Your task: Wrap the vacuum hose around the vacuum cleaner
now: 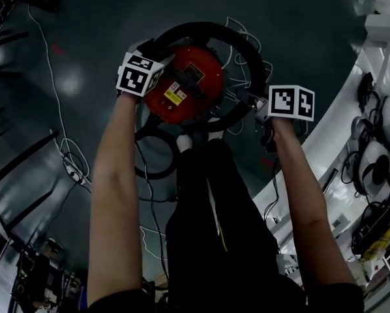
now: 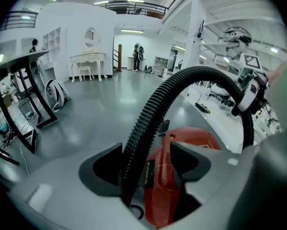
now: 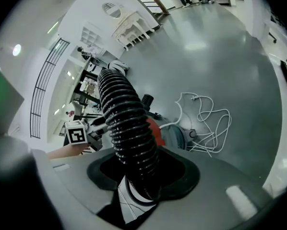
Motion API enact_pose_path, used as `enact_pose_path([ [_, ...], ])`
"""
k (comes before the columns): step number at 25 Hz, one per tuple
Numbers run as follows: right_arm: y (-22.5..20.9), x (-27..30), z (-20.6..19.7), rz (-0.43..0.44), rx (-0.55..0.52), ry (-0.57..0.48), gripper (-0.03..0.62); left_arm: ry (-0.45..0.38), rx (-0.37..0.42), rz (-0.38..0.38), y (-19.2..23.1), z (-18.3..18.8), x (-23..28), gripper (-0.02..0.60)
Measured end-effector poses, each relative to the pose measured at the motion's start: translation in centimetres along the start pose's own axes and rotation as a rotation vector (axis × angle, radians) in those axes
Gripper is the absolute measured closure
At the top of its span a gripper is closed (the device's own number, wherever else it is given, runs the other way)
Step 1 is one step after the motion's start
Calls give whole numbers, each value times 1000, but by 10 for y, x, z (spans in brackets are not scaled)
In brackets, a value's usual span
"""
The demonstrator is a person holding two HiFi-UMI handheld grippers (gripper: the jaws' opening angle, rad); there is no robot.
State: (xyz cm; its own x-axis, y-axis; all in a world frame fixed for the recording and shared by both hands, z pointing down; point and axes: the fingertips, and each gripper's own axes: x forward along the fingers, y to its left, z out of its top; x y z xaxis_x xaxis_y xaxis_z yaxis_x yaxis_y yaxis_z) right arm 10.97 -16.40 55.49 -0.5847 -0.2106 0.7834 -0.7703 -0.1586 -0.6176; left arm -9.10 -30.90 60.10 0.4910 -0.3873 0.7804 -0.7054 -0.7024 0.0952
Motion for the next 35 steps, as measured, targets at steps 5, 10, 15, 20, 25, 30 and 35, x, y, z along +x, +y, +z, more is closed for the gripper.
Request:
enact_pose_path([
  [5, -23, 7, 15, -49, -5, 7, 416, -31, -180, 36, 18, 3, 15, 341],
  [10, -47, 13, 23, -111, 13, 20, 416, 29, -109, 26, 15, 0, 28, 383],
  [15, -66, 23, 29, -207, 1, 22, 419, 96, -46, 65, 14, -6, 43, 400],
  [20, -79, 34, 27, -212, 30, 58, 424, 139, -17, 93, 16, -6, 54, 411],
  [25, -88, 40, 25, -266, 9, 78, 430, 166, 7, 110, 19, -4, 60, 414],
  [30, -106, 46, 25, -397, -99, 72, 439, 164, 60, 130, 18, -4, 61, 425],
  [35, -116, 46, 35, -527, -241, 57, 427, 130, 84, 136, 17, -3, 58, 434],
])
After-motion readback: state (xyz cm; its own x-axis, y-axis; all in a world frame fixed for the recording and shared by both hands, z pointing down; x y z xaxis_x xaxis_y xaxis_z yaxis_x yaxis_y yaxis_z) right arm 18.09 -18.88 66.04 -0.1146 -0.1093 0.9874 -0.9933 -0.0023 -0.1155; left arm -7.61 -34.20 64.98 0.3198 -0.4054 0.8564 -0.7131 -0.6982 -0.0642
